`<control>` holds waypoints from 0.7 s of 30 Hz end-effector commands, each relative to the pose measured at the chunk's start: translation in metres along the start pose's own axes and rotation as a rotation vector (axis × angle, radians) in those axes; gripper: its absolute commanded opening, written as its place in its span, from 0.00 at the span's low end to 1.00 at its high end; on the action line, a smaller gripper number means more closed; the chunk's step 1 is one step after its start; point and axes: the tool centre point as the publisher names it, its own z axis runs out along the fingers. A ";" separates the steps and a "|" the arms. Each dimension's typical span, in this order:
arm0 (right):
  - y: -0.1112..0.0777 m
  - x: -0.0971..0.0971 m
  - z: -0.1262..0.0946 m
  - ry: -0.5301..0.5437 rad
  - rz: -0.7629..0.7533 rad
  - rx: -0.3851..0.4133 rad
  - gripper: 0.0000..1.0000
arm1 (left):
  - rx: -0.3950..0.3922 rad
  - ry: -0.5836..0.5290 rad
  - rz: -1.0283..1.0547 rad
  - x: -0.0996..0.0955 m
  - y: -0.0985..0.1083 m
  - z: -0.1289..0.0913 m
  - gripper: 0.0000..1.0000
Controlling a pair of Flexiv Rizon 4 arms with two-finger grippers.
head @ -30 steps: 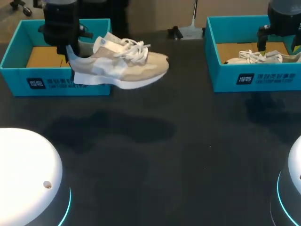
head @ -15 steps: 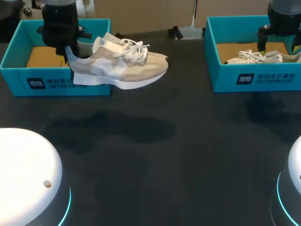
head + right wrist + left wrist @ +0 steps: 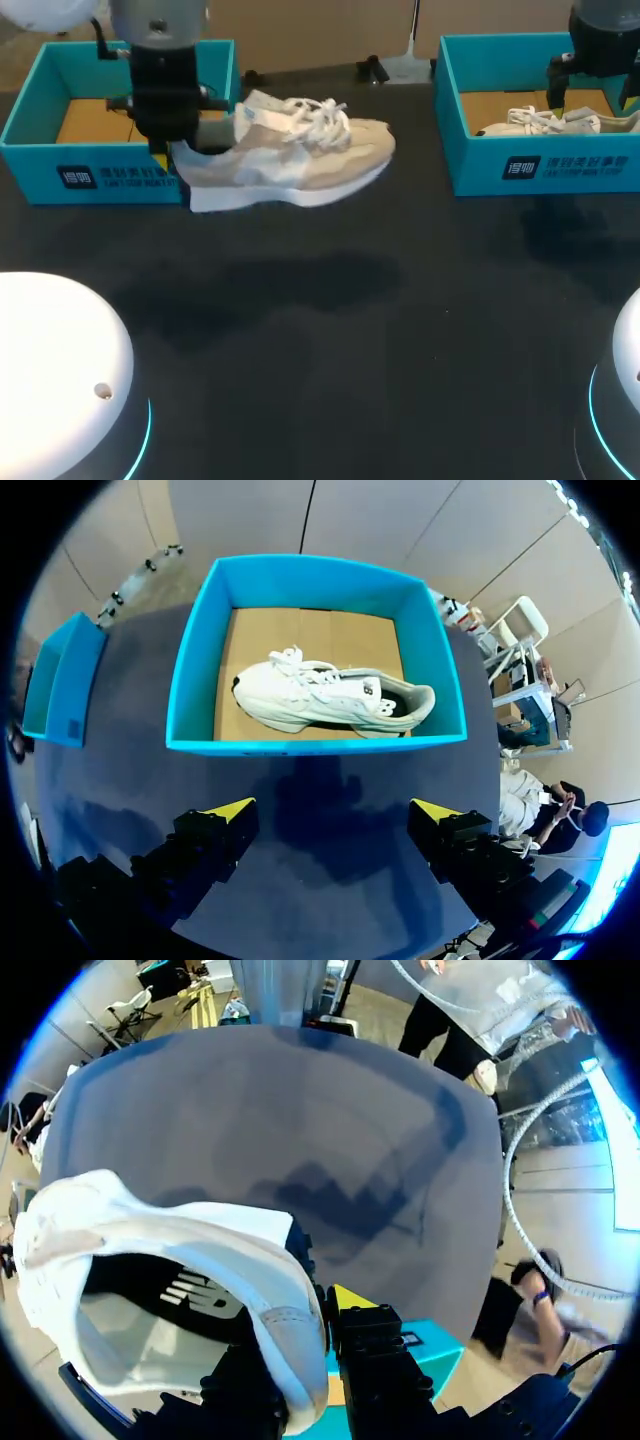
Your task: Take the shoe out of the shoebox, open the shoe tongue, remove and reinsert the insole, then place the shoe into the shoebox
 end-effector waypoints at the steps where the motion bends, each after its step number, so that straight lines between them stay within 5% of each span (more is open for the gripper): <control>1: -0.001 0.000 0.000 0.000 0.000 -0.001 1.00 | 0.004 0.004 0.010 -0.018 -0.006 0.007 0.00; 12: -0.001 0.000 0.000 0.000 0.000 -0.001 1.00 | -0.009 -0.015 0.022 -0.065 -0.038 0.013 0.00; 21: -0.001 0.000 0.000 0.000 0.000 -0.001 1.00 | 0.027 -0.032 0.067 -0.083 -0.057 0.023 0.00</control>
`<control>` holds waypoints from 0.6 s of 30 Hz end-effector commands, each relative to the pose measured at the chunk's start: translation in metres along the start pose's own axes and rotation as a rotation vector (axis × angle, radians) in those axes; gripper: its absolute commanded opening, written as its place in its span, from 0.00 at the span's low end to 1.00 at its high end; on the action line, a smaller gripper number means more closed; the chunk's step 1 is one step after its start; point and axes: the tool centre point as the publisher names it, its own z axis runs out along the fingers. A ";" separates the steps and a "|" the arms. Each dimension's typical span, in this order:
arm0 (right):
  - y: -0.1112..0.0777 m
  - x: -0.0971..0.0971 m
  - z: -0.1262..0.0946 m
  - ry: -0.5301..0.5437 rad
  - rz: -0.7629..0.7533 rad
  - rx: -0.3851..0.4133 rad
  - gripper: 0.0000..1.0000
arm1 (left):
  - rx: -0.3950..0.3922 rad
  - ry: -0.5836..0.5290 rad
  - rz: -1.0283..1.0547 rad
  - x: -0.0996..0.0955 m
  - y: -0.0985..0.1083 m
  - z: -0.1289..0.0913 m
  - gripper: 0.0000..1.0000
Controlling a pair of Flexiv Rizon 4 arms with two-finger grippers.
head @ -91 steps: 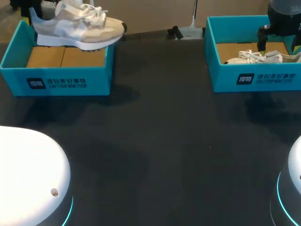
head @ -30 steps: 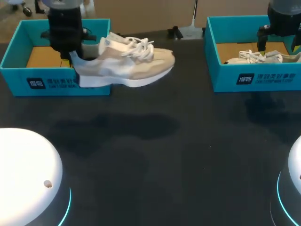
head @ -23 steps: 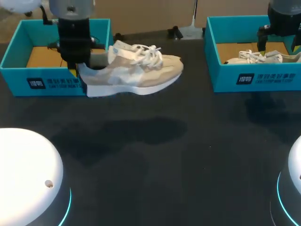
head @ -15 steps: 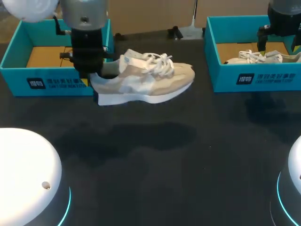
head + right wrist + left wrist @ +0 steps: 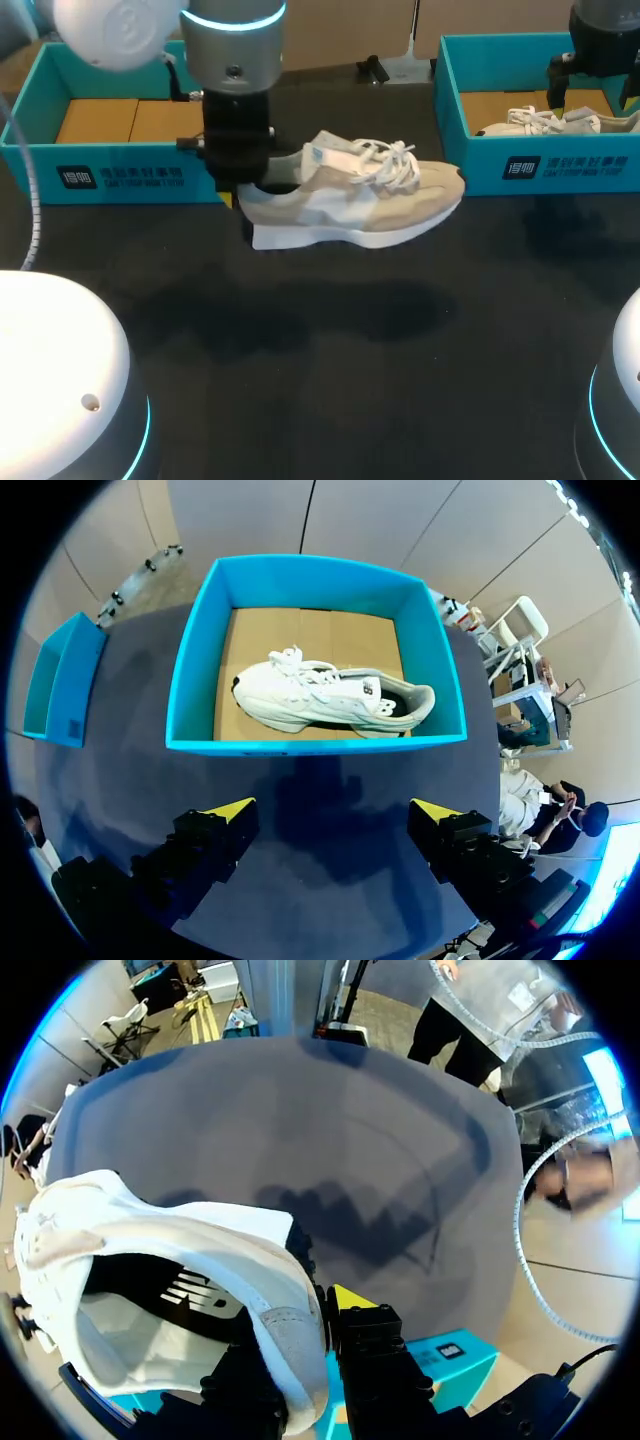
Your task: Take the shoe out of the shoebox, open the shoe tongue, remove and reinsert the insole, then place the shoe into the shoebox
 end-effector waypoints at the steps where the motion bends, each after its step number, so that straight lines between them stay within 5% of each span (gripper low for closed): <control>1: -0.001 0.000 0.000 0.000 0.000 -0.001 1.00 | -0.002 0.008 0.000 -0.010 -0.002 0.012 0.00; 18: -0.001 0.000 0.000 0.000 0.000 -0.001 1.00 | -0.030 0.004 -0.011 -0.025 0.005 0.093 0.00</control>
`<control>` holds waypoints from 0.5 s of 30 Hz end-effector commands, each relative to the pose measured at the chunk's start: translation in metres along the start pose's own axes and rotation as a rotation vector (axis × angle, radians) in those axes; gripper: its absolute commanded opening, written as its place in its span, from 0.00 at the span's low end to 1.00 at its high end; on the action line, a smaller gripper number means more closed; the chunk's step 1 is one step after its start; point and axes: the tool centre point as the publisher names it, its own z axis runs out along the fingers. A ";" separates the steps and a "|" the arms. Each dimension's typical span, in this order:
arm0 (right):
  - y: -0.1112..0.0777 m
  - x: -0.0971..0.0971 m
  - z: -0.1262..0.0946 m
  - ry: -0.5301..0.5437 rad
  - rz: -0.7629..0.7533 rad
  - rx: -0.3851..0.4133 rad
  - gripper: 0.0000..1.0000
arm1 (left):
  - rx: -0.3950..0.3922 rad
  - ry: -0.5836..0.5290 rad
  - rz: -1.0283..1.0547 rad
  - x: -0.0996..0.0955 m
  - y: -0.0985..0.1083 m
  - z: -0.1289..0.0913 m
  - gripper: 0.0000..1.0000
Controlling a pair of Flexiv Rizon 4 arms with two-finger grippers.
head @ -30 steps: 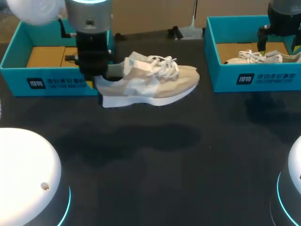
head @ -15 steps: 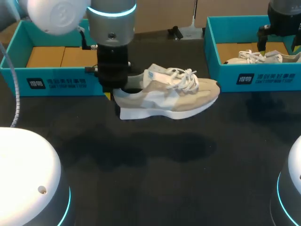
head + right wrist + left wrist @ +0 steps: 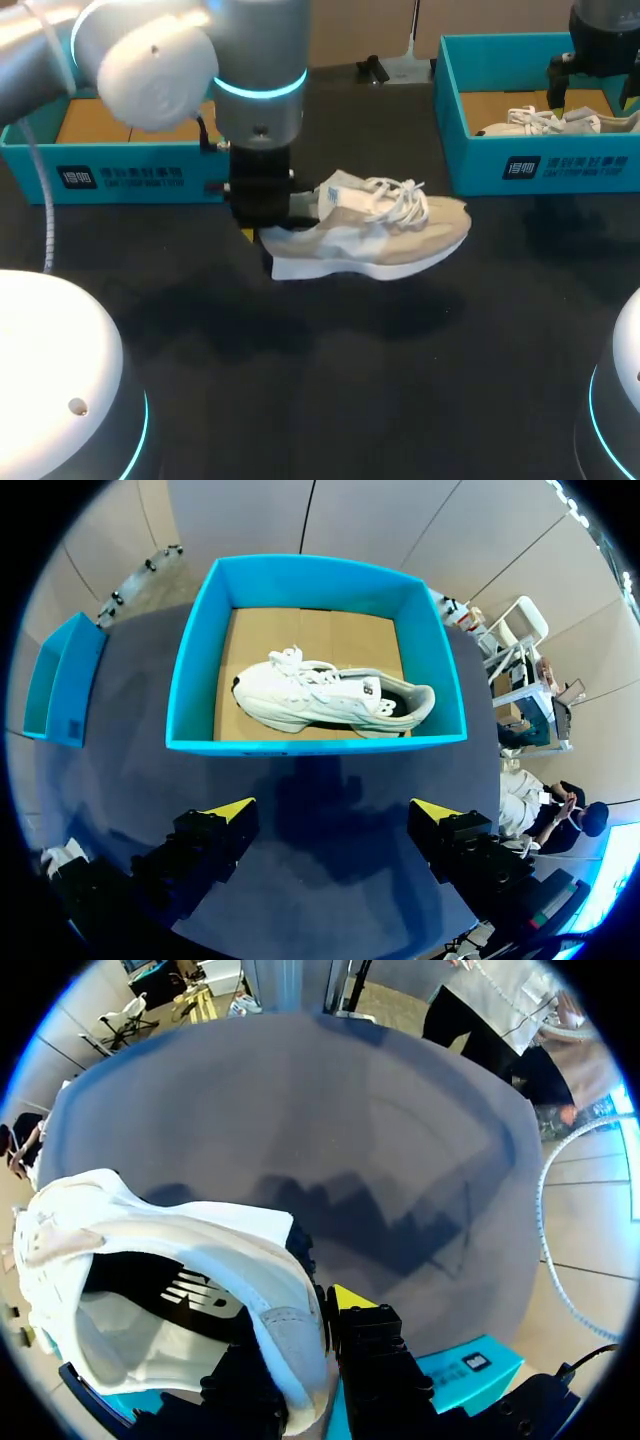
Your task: Take the shoe out of the shoebox, open the shoe tongue, remove and reinsert the insole, then place the shoe into the shoebox
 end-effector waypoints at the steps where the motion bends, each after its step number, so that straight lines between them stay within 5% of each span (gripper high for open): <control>1: -0.001 0.000 0.000 0.000 0.000 -0.001 1.00 | -0.005 0.020 -0.001 -0.001 0.002 0.025 0.00; 15: -0.001 0.000 0.000 0.000 0.000 -0.001 1.00 | -0.059 0.098 -0.086 0.002 -0.016 0.071 0.00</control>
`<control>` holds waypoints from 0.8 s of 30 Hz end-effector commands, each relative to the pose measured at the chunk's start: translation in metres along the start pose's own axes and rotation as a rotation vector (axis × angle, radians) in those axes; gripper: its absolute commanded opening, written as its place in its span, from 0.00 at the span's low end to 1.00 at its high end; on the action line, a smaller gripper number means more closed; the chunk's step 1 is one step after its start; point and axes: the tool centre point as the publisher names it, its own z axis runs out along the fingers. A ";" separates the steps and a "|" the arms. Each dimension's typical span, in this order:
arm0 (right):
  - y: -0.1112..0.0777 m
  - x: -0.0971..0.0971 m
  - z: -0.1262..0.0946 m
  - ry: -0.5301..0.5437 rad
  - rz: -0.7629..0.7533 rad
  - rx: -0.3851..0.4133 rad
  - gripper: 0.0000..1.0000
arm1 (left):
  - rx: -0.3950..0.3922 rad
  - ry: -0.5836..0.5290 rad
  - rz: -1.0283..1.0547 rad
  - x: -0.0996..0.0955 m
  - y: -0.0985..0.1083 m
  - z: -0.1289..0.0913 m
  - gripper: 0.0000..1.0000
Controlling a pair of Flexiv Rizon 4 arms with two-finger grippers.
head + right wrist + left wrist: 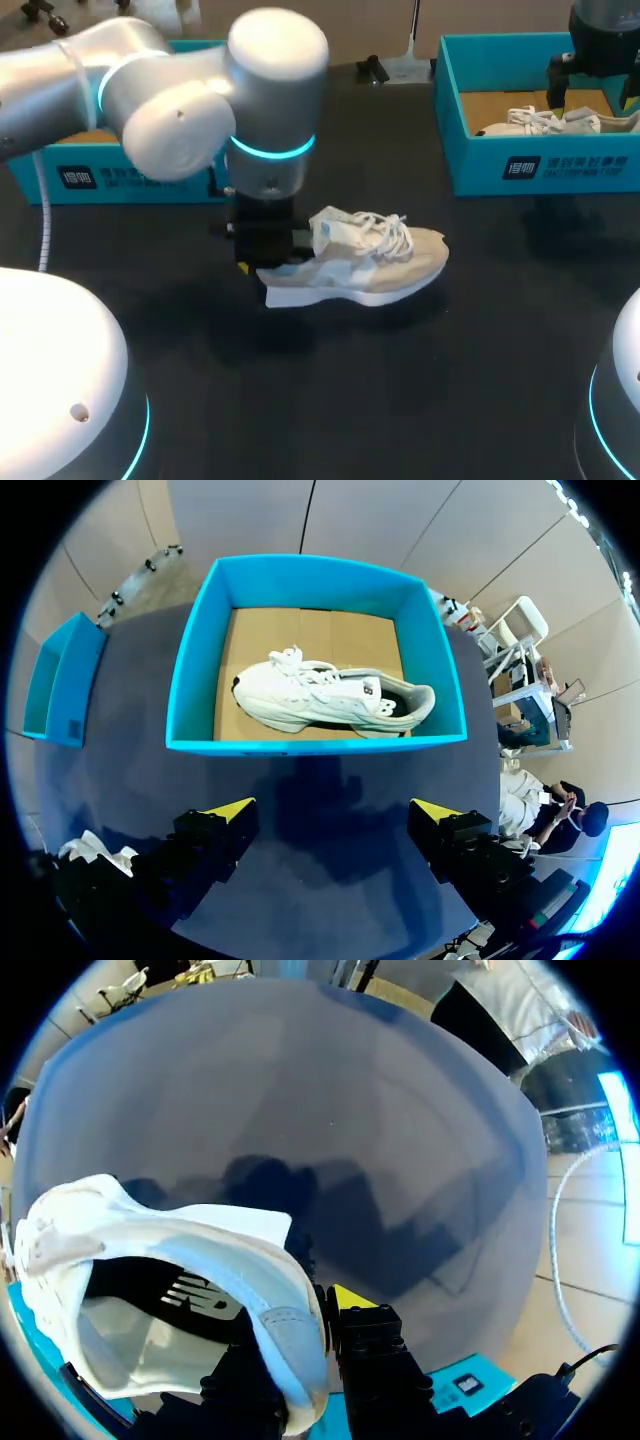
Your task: Take the shoe out of the shoebox, open the shoe tongue, remove and reinsert the insole, then place the shoe into the shoebox
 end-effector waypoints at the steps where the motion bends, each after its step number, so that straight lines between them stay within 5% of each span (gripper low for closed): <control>1: -0.001 0.000 0.000 0.000 0.000 -0.001 1.00 | -0.028 0.025 -0.022 -0.006 -0.011 0.011 0.00; 22: -0.001 0.000 0.000 0.000 0.000 -0.001 1.00 | 0.002 0.101 -0.053 -0.009 -0.021 0.051 0.00; 23: -0.001 0.000 0.000 0.000 0.000 -0.001 1.00 | 0.003 0.103 -0.051 -0.009 -0.021 0.052 0.04; 24: -0.001 0.000 0.000 0.000 0.000 -0.001 1.00 | 0.005 0.107 -0.047 -0.009 -0.021 0.052 0.19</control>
